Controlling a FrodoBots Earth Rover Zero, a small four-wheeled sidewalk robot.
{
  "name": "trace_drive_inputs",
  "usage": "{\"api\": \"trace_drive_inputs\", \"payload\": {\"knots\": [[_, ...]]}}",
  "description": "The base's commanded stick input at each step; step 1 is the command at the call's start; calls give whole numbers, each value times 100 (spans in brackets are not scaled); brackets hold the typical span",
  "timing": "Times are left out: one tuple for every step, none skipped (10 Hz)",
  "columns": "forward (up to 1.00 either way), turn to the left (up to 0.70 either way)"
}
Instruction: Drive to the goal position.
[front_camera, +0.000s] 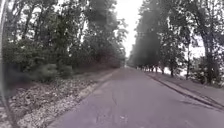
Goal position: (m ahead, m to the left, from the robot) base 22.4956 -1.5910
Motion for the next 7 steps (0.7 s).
{"api": "trace_drive_inputs", "payload": {"knots": [[70,3],[70,3],[70,3],[70,3],[70,3],[70,3],[70,3]]}}
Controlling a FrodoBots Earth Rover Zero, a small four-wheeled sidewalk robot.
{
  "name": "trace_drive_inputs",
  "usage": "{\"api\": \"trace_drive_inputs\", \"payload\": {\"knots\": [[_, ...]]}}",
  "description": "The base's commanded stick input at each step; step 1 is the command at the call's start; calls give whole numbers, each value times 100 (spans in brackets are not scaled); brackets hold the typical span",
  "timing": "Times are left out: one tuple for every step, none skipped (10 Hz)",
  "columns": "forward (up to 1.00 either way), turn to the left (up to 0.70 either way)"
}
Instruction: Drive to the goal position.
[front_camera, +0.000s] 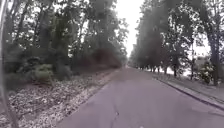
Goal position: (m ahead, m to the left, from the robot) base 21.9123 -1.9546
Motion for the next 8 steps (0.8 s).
{"api": "trace_drive_inputs", "payload": {"knots": [[70,3],[70,3],[70,3],[70,3],[70,3],[70,3],[70,3],[70,1]]}}
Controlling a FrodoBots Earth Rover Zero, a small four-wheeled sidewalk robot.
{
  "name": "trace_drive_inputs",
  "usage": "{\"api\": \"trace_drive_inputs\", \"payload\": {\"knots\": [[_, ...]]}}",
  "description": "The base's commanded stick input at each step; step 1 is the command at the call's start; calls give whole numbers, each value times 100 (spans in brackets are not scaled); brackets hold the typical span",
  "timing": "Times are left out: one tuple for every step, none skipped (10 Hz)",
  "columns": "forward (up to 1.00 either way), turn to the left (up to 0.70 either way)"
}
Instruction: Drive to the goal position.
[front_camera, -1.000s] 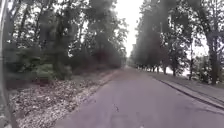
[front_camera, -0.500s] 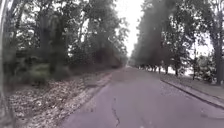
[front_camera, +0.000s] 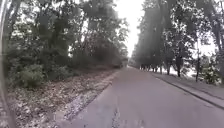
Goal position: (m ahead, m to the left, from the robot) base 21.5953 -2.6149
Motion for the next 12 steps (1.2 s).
{"api": "trace_drive_inputs", "payload": {"knots": [[70,0],[70,-1],[70,-2],[70,1],[70,1],[70,1],[70,1],[70,1],[70,1],[70,1],[70,1],[70,1]]}}
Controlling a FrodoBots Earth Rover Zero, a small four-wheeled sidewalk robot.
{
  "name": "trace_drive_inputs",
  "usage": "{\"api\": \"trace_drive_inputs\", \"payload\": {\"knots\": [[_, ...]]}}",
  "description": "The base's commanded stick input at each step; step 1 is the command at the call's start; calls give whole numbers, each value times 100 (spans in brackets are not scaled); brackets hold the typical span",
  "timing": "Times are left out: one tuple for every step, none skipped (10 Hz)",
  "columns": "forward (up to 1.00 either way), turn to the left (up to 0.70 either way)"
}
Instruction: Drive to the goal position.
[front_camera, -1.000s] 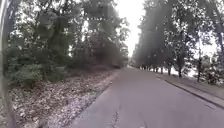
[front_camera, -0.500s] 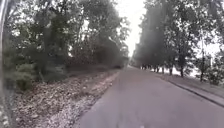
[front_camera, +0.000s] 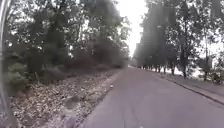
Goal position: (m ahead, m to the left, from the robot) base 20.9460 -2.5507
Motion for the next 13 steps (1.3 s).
{"api": "trace_drive_inputs", "payload": {"knots": [[70,1],[70,1],[70,1],[70,1],[70,1],[70,1],[70,-26],[70,-34],[70,-34],[70,-34],[70,-33],[70,-33],[70,-33]]}}
